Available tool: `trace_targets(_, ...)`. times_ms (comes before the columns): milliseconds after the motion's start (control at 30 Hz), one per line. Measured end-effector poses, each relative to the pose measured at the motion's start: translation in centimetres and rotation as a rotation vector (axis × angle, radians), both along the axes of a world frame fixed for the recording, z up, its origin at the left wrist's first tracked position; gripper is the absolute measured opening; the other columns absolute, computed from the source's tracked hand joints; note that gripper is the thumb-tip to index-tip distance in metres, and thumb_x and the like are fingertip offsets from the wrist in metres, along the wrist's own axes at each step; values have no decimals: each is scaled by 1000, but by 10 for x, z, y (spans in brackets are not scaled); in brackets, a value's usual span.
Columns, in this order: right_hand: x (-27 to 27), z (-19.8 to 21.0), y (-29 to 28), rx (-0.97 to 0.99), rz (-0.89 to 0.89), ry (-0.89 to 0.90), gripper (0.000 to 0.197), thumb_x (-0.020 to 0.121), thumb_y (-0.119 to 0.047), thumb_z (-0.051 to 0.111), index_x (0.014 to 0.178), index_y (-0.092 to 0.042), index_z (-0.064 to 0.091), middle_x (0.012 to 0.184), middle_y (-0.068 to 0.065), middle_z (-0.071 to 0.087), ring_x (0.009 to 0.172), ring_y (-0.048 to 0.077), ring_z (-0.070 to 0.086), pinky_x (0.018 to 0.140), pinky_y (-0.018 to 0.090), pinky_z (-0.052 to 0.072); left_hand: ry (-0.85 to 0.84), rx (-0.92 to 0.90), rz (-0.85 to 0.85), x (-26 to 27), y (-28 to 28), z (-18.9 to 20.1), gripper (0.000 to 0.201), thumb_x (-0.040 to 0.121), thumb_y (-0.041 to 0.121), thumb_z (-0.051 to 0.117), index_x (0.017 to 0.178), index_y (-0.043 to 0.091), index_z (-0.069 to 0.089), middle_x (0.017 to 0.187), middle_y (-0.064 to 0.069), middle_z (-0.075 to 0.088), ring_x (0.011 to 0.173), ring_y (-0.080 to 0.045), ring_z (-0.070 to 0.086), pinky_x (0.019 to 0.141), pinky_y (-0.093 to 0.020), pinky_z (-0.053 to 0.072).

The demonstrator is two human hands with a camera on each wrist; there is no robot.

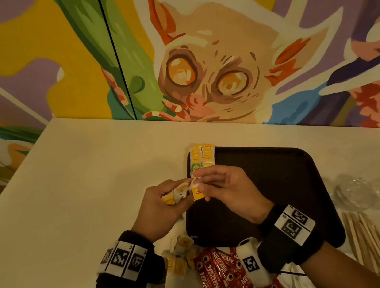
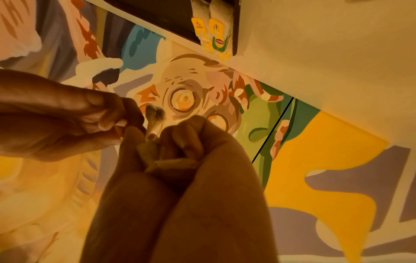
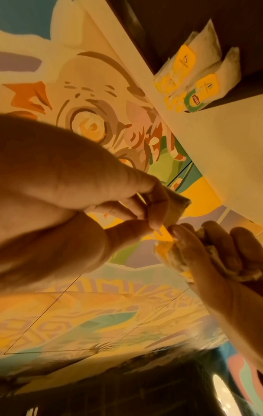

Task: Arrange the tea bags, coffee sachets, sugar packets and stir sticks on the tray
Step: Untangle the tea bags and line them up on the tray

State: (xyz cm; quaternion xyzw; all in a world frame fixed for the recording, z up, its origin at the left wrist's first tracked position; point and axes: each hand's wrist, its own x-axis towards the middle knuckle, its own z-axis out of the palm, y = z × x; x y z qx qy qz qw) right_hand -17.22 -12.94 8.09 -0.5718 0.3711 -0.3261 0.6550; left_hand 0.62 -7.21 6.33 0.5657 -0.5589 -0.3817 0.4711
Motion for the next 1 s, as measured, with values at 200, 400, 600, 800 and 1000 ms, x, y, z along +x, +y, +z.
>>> trace_targets(200,-1,-1,0,-34,8,5,28,88,3,66,111,-12,68,102,10,75,91,21,70,67,25,55,-59,-59,118,-1,-5,0,18,78,9,76,95,17,77,77,0,67,71,-8,63,63,-12,44)
trace_targets(400,-4,-1,0,-133,-103,-4,26,82,0,73,105,-11,68,95,7,74,86,19,71,71,28,59,-132,-29,86,1,-4,2,10,84,19,71,91,23,77,73,6,67,67,-7,61,59,-14,42)
trace_targets(600,-1,-6,1,-169,-155,15,24,81,-1,75,103,-10,69,92,9,71,87,21,70,75,34,60,-12,71,-14,-4,-2,14,28,91,11,64,69,30,64,54,18,57,50,0,50,52,-8,34)
trace_targets(800,-1,-10,4,-185,-166,40,24,81,-3,76,101,-14,69,92,7,70,88,17,69,77,32,60,85,89,-34,-5,0,18,8,87,10,67,83,9,74,58,17,64,54,2,55,53,-8,38)
trace_targets(1000,-4,-28,5,-104,-80,126,27,84,-14,75,109,-20,67,107,4,66,94,19,68,77,28,57,54,124,13,-3,-1,5,16,89,16,66,74,20,71,56,13,62,49,-3,53,50,-14,40)
